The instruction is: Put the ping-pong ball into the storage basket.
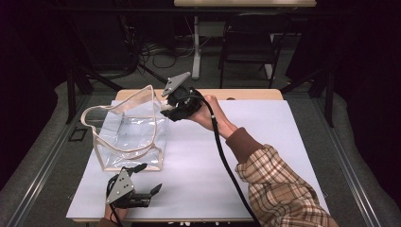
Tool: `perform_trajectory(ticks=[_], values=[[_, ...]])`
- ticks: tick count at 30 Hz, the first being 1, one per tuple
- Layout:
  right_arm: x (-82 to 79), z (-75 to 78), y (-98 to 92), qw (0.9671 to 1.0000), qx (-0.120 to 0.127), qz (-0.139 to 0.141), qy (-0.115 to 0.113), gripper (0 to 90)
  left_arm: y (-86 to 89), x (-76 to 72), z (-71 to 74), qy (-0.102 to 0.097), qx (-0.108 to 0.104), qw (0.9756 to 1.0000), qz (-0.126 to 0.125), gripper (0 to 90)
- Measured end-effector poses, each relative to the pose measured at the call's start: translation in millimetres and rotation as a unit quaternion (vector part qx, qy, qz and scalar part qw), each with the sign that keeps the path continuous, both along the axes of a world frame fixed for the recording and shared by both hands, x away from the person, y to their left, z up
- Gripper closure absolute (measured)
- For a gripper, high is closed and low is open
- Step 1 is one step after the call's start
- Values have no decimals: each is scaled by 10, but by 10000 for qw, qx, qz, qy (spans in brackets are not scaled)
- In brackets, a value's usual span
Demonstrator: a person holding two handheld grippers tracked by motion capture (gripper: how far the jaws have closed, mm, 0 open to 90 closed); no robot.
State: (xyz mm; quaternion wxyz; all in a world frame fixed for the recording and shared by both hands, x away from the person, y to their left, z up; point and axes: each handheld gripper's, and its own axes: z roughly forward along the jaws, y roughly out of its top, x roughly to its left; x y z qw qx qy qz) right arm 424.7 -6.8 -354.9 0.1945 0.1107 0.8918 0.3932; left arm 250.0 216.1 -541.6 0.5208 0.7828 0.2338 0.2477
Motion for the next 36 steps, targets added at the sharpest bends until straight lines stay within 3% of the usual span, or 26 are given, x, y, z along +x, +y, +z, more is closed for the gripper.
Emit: perform_trajectory(ticks=[11,36], values=[[2,125,83,9999,-15,51,-95,508,3,0,0,3,10,10000,-10,162],[10,166,370,9995,-225,191,-98,509,7,-3,5,-1,29,10000,-42,162]])
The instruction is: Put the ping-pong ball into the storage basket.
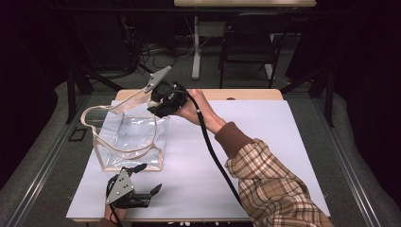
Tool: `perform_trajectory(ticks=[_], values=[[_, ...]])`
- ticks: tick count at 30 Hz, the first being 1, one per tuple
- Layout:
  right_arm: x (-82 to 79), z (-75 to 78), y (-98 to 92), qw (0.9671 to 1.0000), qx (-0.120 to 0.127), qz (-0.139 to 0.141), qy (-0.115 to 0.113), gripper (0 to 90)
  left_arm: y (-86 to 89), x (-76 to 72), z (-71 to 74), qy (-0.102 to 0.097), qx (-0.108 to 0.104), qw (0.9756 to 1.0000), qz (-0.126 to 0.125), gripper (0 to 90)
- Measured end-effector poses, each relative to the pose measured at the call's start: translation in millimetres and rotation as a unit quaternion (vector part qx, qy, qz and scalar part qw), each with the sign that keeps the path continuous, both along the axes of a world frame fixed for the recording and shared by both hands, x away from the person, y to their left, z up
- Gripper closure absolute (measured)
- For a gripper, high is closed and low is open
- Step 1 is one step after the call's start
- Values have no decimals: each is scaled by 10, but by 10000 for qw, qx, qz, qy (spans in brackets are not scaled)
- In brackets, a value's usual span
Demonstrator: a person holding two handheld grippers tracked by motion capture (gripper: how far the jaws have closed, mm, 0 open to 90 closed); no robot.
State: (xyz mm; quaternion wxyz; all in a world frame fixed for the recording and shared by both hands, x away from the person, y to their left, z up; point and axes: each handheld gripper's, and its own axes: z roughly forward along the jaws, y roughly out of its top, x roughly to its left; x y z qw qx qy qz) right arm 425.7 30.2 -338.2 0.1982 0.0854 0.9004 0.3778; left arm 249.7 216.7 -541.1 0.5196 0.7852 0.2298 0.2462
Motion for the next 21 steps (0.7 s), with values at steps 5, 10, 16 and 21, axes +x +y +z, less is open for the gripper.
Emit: perform_trajectory(ticks=[5,10,16,21], values=[[-6,-8,46,10000,-28,20,-4,508,-3,0,-2,-14,-8,10000,19,162],[-5,-15,105,10000,-56,64,0,508,-1,0,-2,-15,-12,10000,23,162],[1,-34,166,9998,-137,109,11,508,0,0,0,0,1,10000,-4,162],[11,-62,225,9997,-186,130,35,508,1,0,0,-5,1,10000,-4,162]])
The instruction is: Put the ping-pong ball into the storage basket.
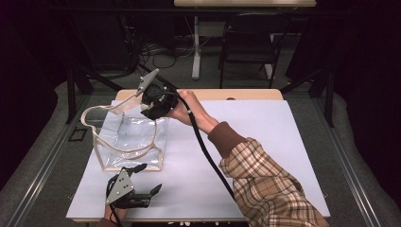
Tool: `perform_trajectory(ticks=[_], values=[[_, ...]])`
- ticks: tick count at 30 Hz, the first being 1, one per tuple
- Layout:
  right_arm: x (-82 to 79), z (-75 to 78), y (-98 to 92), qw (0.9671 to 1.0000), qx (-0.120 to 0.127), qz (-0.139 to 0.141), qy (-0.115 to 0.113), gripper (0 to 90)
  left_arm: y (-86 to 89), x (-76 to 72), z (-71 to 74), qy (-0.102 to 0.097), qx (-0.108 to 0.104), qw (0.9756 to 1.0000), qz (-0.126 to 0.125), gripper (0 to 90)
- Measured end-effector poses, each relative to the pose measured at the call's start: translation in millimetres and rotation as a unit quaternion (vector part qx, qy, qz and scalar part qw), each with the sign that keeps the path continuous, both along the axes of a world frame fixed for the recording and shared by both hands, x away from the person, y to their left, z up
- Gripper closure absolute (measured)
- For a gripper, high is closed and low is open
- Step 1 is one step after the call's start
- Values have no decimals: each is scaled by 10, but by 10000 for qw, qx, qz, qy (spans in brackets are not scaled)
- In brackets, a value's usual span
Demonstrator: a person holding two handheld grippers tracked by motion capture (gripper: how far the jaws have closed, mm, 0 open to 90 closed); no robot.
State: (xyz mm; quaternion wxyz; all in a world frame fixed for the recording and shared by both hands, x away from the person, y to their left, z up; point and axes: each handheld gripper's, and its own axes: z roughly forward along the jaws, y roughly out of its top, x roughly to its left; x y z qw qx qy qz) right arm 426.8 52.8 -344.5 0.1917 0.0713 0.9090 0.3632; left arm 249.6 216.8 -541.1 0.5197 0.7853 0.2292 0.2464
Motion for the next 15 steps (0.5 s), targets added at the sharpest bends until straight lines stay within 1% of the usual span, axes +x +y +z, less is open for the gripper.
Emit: perform_trajectory(ticks=[5,6,8,9,10,12,15], values=[[24,-22,60,10000,-58,32,27,508,0,1,0,-3,7,10000,-7,162],[26,-23,68,9999,-89,30,72,508,1,1,0,-5,5,10000,0,162],[38,-33,93,9999,-127,44,89,508,-1,1,-2,-18,-10,10000,24,162],[39,-42,107,9999,-107,36,74,508,1,1,0,-5,1,10000,-2,162],[41,-41,115,9998,-149,50,97,508,1,1,0,-4,-2,10000,-2,162],[40,-44,134,9999,-130,60,94,509,1,1,0,-3,1,10000,0,162],[42,-53,165,9997,-203,70,121,509,0,0,-1,-22,-11,10000,22,162]])
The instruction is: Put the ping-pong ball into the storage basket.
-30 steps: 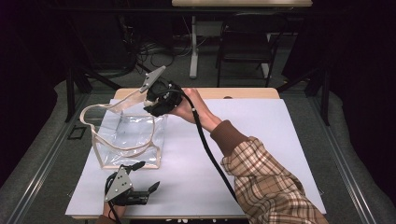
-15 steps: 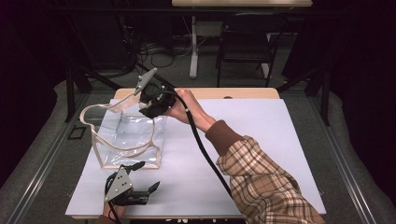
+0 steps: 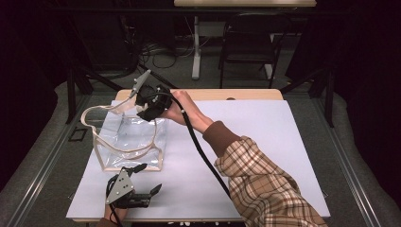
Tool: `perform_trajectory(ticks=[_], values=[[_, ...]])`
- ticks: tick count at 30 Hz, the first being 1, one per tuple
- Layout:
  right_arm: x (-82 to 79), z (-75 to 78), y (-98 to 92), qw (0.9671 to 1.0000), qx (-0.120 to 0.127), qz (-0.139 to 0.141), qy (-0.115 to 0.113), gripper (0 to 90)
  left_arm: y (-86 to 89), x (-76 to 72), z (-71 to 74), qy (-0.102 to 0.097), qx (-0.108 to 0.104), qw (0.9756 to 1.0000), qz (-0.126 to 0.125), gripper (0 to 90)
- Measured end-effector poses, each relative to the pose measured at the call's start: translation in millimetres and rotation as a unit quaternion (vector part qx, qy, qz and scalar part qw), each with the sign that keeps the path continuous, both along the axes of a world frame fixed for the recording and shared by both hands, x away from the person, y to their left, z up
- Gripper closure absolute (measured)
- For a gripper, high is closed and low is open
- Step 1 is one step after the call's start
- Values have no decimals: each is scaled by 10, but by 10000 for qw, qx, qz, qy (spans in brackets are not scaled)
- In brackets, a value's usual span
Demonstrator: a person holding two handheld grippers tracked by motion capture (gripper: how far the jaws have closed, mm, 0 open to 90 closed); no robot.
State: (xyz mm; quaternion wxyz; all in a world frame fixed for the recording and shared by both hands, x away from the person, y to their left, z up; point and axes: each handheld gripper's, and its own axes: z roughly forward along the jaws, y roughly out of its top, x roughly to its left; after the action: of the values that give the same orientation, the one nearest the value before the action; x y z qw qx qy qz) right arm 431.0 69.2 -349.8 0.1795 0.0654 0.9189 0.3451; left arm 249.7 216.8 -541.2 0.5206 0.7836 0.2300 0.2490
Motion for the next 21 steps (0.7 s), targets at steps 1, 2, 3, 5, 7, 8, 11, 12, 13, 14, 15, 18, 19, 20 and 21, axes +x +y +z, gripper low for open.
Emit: perform_trajectory(ticks=[1,2,3,5,7,8,11,12,13,14,15,18,19,20,21], values=[[3,-5,8,10000,-18,3,-3,509,2,1,2,16,7,10000,-24,162],[3,-7,12,10000,-37,0,13,509,2,0,2,17,11,10000,-26,162],[6,-13,19,10000,-45,4,24,509,2,0,2,16,13,10000,-28,162],[16,-18,26,10000,-92,36,16,509,0,0,0,1,1,10000,-2,162],[20,-36,35,10000,-84,5,38,508,-1,1,-1,2,-5,10000,-1,162],[23,-39,37,9999,-126,-8,64,509,-3,1,-2,9,-5,10000,2,162],[39,-58,49,9999,-149,-2,68,508,-1,1,1,23,4,10000,-22,162],[42,-63,53,9998,-167,-10,70,508,0,1,0,24,-2,10000,-23,162],[44,-68,57,9998,-193,-16,76,508,0,1,0,25,-1,10000,-22,162],[47,-74,66,9998,-195,1,73,508,-1,1,0,27,2,10000,-23,162],[47,-74,66,9998,-195,1,73,508,-2,1,0,30,3,10000,-29,162],[38,-89,90,9998,-204,-2,70,508,0,0,1,25,4,10000,-31,162],[43,-95,105,9997,-252,14,73,508,1,0,1,22,5,10000,-28,162],[45,-102,113,9996,-258,7,86,508,1,1,1,25,2,10000,-27,162],[51,-112,123,9997,-245,19,89,508,0,0,1,24,9,10000,-31,162]])
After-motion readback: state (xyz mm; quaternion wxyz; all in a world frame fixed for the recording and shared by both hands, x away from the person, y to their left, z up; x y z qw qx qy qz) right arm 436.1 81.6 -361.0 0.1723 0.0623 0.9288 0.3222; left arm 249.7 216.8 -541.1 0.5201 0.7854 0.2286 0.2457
